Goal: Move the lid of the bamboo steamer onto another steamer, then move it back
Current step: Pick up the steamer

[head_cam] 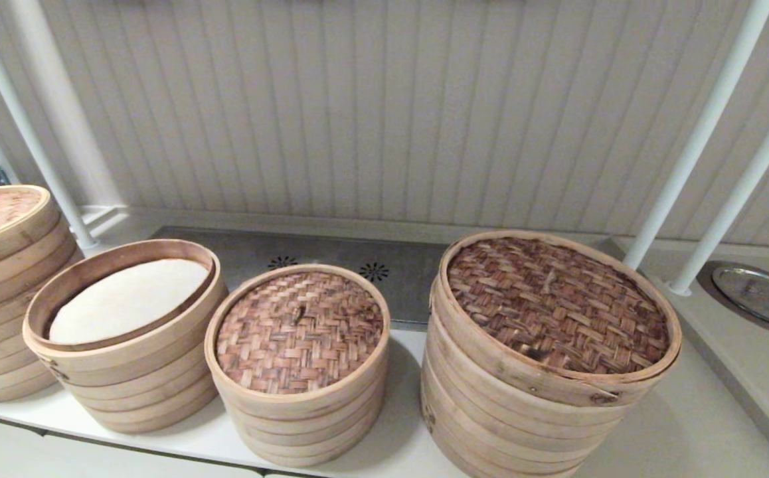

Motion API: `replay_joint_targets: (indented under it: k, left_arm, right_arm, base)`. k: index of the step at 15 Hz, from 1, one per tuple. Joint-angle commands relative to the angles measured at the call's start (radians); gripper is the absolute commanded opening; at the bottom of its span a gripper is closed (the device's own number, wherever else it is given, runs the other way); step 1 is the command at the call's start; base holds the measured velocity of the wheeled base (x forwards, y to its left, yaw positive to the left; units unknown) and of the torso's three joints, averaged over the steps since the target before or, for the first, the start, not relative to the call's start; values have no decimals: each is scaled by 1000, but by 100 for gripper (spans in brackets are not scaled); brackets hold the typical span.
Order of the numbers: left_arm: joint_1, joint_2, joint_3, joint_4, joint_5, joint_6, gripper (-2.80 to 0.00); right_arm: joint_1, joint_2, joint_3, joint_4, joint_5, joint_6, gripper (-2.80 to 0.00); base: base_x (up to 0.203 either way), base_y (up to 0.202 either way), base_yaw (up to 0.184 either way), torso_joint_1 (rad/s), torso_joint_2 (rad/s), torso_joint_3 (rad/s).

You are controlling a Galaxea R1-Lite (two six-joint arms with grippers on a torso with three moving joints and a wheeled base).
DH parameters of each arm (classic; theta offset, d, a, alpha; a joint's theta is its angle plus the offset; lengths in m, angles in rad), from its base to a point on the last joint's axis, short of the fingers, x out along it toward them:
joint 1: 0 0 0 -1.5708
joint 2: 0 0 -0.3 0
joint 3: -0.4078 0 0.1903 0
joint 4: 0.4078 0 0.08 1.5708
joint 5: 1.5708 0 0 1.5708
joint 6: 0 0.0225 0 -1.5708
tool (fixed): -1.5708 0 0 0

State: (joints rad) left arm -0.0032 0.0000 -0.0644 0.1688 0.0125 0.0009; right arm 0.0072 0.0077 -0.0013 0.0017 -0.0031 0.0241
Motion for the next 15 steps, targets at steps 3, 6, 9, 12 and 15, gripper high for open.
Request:
replay_joint_targets:
  k: [3,6,9,12,15]
  left_arm:
    - [0,2,6,-15,0,-1,-280]
    - [0,0,7,-17,1,-5,-280]
    - [0,0,6,-17,1,-5,-280]
    - [0,0,6,-15,0,-4,-280]
    - [0,0,6,-15,0,-2,-280]
  right_arm:
    - [0,2,1,0,0,0,-280]
    - [0,2,1,0,0,0,-280]
    - [0,2,1,0,0,0,-280]
    - [0,2,1,0,0,0,-280]
    - [0,2,1,0,0,0,-280]
  base:
    - [0,0,0,0,0,0]
    - [0,0,0,0,0,0]
    - [0,0,0,0,0,0]
    - [0,0,0,0,0,0]
    - [0,0,0,0,0,0]
